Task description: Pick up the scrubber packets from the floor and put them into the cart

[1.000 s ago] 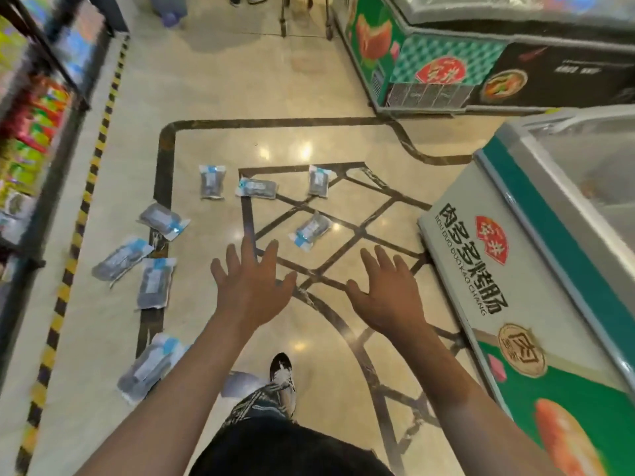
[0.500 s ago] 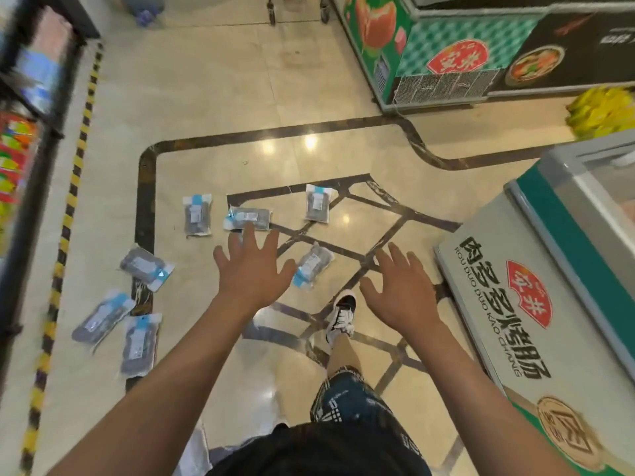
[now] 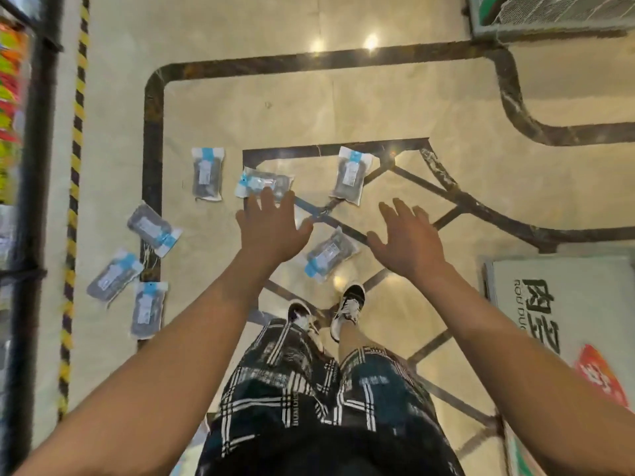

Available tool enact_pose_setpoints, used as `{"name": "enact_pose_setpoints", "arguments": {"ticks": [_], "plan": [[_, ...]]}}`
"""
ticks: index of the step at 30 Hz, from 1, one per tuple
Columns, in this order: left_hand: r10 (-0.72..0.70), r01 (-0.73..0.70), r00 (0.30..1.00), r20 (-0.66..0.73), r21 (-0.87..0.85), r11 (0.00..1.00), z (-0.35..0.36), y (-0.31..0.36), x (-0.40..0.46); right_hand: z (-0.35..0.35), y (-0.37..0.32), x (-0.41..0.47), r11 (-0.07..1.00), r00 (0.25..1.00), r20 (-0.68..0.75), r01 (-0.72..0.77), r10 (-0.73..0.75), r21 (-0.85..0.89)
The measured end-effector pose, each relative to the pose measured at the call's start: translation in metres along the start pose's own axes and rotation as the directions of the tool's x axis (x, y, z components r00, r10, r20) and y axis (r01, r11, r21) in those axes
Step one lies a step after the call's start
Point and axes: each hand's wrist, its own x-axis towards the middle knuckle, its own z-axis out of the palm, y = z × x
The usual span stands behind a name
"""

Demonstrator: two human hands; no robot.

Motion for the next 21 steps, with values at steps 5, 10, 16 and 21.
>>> {"name": "enact_pose_setpoints", "arguments": {"ticks": [5, 10, 16, 21], "plan": [[-0.058, 0.064, 0.986, 0.155, -0.03, 0.998, 0.068, -0.007, 0.101, 0.074, -0.004, 0.112, 0.997, 0.993, 0.093, 0.075, -0.072, -0.022], [-0.096, 0.109, 0.976, 0.198, -0.053, 0.993, 0.185, -0.031, 0.243, 0.216, 0.007, 0.246, 0.993, 0.969, 0.218, 0.117, -0.112, -0.01], [-0.141, 0.163, 0.961, 0.239, -0.076, 0.984, 0.365, -0.067, 0.392, 0.424, 0.048, 0.382, 0.977, 0.946, 0.303, 0.161, -0.114, -0.136], [-0.151, 0.157, 0.983, 0.101, -0.048, 0.986, 0.454, -0.104, 0.512, 0.536, 0.093, 0.444, 0.851, 0.808, 0.444, 0.498, -0.386, -0.167]]}}
